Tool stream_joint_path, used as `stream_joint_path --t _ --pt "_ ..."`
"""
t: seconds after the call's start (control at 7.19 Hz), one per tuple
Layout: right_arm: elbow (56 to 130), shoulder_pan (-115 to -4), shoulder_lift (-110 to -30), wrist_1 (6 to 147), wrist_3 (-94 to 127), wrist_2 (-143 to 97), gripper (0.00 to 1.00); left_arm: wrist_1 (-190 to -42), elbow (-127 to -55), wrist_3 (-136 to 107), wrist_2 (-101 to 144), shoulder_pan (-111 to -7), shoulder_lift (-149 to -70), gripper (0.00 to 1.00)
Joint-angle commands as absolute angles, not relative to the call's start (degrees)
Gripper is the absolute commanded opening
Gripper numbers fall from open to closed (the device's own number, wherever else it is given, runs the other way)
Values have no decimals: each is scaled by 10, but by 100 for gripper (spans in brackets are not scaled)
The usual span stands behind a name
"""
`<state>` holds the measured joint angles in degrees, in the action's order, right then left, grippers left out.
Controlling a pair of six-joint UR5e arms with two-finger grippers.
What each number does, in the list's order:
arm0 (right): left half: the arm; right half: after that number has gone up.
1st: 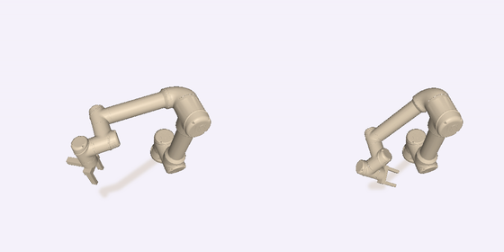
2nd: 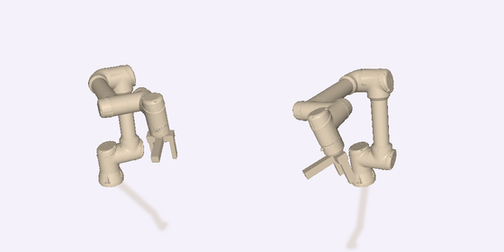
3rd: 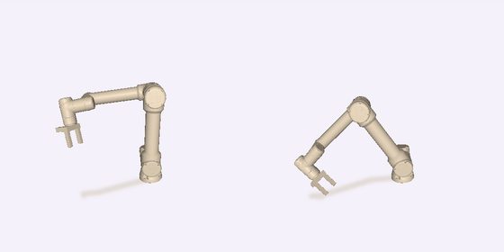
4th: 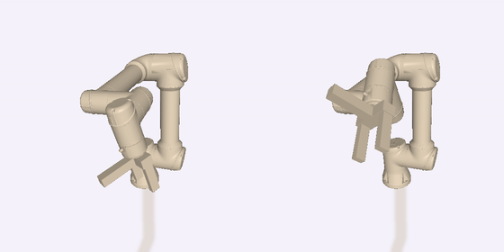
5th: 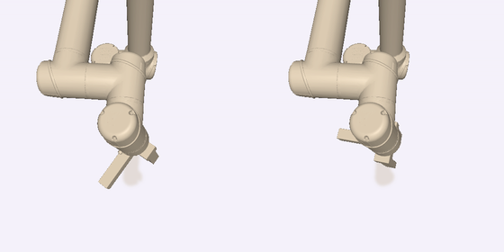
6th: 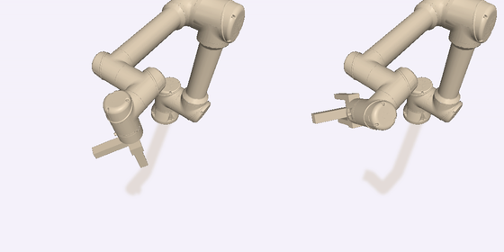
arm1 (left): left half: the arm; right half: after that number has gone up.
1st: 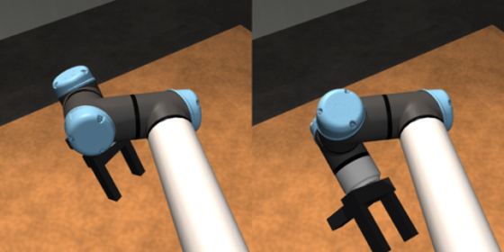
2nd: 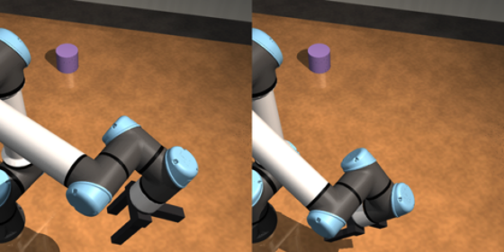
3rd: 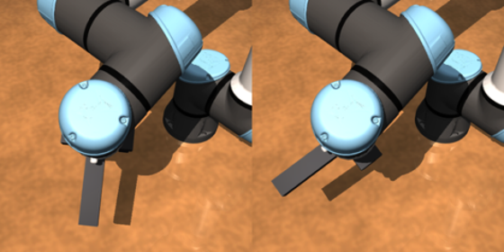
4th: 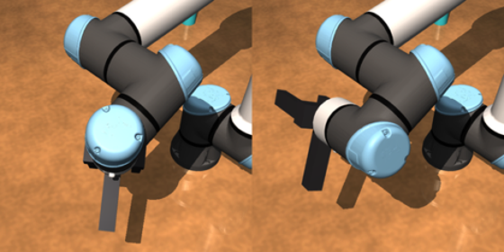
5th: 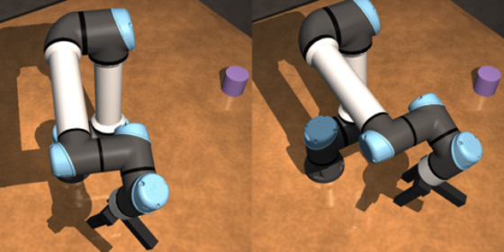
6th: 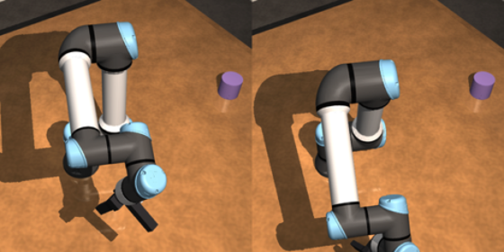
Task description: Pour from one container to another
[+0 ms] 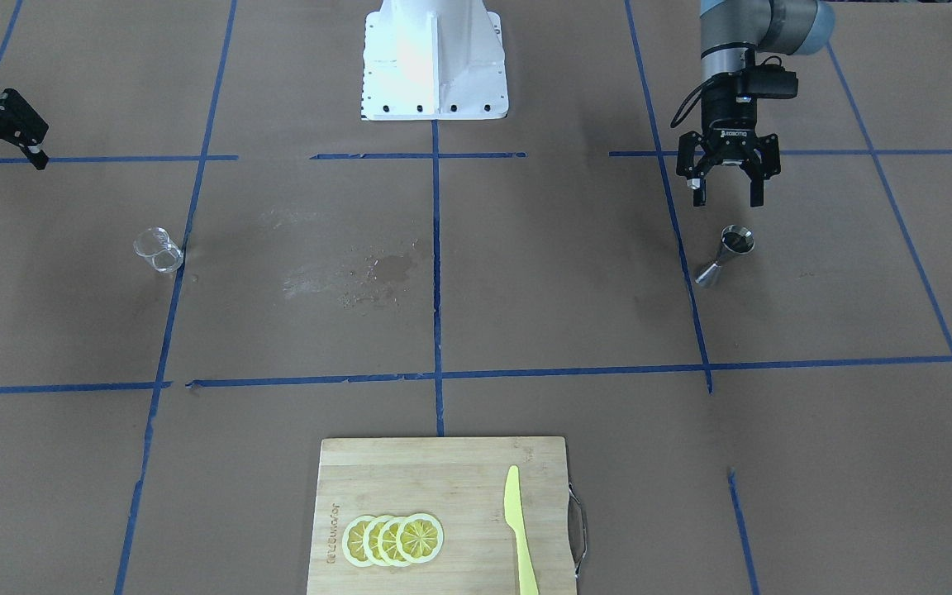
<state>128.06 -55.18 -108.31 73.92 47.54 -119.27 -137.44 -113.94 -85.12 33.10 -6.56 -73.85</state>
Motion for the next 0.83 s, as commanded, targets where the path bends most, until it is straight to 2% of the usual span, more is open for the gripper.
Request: stream_joint_path --t 0.0,0.28,0.56,0.7 --pt "1281 -553 -1084 739 470 -1193 100 -1374 -1224 -818 398 -65 -689 100" --pt "1281 -556 -1084 740 461 -1193 100 -1366 -1299 -795 466 -69 -655 100" --pt "1281 -557 -1084 740 459 -1193 100 -1259 -1386 -788 542 -94 -657 100" --pt "1281 -559 -1084 740 457 -1193 100 -1245 -1392 -767 571 -114 -670 100"
